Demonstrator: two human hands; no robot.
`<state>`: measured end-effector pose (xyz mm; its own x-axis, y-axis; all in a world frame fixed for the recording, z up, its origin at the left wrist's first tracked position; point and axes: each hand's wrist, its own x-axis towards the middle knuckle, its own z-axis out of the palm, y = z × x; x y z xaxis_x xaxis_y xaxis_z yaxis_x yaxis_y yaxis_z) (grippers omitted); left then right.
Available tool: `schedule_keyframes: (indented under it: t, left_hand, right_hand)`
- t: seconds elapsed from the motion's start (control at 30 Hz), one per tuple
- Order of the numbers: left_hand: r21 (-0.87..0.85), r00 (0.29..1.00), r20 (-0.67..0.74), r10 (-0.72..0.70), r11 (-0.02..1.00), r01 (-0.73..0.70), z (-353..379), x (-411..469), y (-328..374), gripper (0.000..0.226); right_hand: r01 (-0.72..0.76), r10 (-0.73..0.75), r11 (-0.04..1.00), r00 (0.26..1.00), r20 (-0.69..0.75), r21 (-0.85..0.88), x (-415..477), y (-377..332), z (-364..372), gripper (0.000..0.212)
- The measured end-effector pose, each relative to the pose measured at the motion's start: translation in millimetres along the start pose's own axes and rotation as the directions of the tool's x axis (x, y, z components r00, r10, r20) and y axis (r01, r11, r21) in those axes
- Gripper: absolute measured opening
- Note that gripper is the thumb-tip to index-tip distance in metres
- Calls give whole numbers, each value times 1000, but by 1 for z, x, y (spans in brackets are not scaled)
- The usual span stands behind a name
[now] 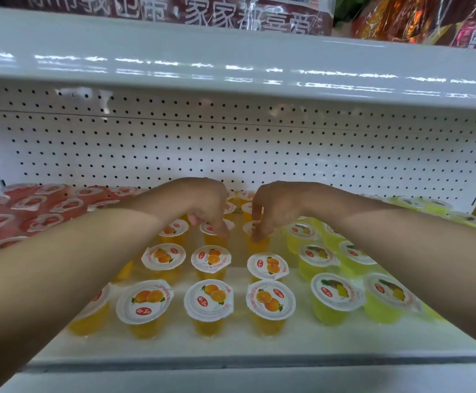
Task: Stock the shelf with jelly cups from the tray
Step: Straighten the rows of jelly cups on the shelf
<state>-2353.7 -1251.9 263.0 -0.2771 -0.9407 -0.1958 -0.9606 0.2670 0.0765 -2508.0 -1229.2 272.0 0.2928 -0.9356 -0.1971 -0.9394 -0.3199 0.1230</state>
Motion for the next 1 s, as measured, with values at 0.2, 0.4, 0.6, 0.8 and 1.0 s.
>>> schedule_keyframes:
  t: [0.2,0.4,0.6,0.8,1.0]
  left_hand:
    - [-37,999,-32,9,999,-11,1,-3,-1,58]
    - [82,993,-108,53,996,-44,-4,-16,0,64]
    - [33,990,100,103,994,-107,-9,-48,5,61]
    - [-23,984,148,103,995,-101,5,-54,8,54]
    - [7,993,90,81,997,-82,10,-56,11,50]
  right_hand:
    - [8,-8,1000,1000,5,-2,-4,-3,-1,57]
    - [-3,5,999,999,-35,33,-15,-2,-4,61]
    - [112,-113,989,994,0,97,-48,-9,-8,53]
    - [150,-163,978,983,81,145,-59,-13,-1,45]
    - [127,-140,983,986,89,136,-56,-19,7,53]
